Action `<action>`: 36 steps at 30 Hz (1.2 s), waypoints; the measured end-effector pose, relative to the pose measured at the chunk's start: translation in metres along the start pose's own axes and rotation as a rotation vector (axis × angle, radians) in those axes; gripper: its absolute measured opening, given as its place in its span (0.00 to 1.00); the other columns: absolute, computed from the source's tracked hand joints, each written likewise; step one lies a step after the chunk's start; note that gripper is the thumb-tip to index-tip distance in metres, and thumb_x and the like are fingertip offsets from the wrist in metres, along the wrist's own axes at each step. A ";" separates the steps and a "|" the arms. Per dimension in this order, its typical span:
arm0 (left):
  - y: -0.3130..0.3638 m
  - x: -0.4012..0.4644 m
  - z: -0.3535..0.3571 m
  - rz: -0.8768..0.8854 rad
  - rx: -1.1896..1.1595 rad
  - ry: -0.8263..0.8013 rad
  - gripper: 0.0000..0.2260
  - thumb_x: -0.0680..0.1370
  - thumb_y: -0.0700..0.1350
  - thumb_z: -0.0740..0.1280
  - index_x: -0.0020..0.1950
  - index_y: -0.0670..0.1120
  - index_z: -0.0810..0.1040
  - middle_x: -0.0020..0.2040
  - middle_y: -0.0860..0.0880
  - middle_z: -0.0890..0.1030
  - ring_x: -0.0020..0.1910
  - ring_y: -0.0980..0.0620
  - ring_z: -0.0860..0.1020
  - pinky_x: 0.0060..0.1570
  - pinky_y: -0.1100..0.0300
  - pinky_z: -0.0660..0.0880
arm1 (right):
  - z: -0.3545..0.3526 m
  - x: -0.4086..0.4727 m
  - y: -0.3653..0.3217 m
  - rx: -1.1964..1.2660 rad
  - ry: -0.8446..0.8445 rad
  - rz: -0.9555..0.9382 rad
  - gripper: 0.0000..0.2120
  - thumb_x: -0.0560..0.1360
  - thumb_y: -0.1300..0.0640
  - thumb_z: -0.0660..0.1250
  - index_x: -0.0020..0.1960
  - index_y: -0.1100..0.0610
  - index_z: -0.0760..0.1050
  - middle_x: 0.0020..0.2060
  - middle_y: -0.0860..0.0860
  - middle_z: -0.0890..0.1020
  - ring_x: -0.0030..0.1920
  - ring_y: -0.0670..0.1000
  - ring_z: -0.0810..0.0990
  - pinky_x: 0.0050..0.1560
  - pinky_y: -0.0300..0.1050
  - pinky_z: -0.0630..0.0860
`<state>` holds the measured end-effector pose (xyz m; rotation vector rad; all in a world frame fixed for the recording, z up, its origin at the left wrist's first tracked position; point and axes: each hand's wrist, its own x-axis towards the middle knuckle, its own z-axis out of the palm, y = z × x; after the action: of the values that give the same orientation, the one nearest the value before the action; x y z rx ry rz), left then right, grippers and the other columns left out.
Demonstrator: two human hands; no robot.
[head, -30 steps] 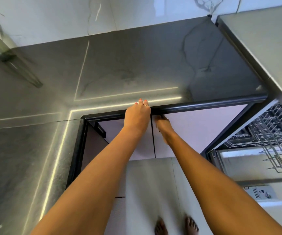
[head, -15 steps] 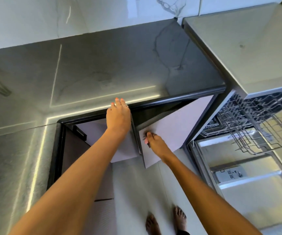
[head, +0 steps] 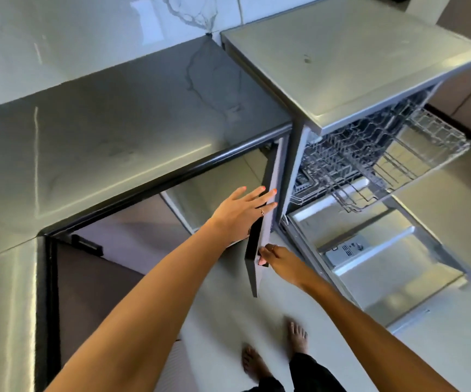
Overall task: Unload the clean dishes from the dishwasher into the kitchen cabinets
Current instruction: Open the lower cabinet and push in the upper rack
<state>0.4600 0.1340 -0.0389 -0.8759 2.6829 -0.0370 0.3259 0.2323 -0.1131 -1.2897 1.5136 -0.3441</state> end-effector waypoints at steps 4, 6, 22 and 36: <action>0.033 0.022 0.000 -0.008 -0.121 0.000 0.38 0.76 0.40 0.63 0.78 0.50 0.42 0.78 0.52 0.40 0.78 0.52 0.43 0.74 0.52 0.48 | -0.030 -0.019 0.033 0.030 0.081 0.001 0.16 0.82 0.49 0.53 0.43 0.53 0.75 0.41 0.45 0.79 0.43 0.44 0.77 0.52 0.40 0.68; 0.048 0.031 0.001 -0.036 -0.176 0.031 0.40 0.75 0.40 0.64 0.78 0.50 0.41 0.78 0.53 0.39 0.78 0.52 0.42 0.74 0.52 0.49 | -0.047 -0.026 0.047 0.038 0.124 -0.001 0.14 0.82 0.51 0.54 0.41 0.50 0.74 0.38 0.42 0.77 0.40 0.40 0.76 0.51 0.40 0.68; 0.133 0.130 -0.024 -0.265 -0.314 0.110 0.39 0.77 0.37 0.62 0.78 0.49 0.40 0.78 0.52 0.37 0.77 0.50 0.40 0.75 0.49 0.54 | -0.191 -0.035 0.116 0.076 0.168 -0.010 0.16 0.82 0.54 0.56 0.56 0.64 0.75 0.48 0.58 0.79 0.49 0.56 0.76 0.54 0.48 0.72; 0.149 0.153 -0.043 -0.384 -0.292 0.007 0.43 0.76 0.37 0.65 0.78 0.50 0.36 0.77 0.52 0.35 0.77 0.48 0.38 0.74 0.44 0.52 | -0.226 -0.028 0.122 0.006 0.119 -0.032 0.17 0.81 0.51 0.55 0.58 0.61 0.75 0.46 0.55 0.78 0.47 0.54 0.77 0.59 0.57 0.75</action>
<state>0.2447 0.1635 -0.0604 -1.4711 2.5224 0.2715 0.0684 0.2123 -0.1032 -1.3096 1.5920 -0.4526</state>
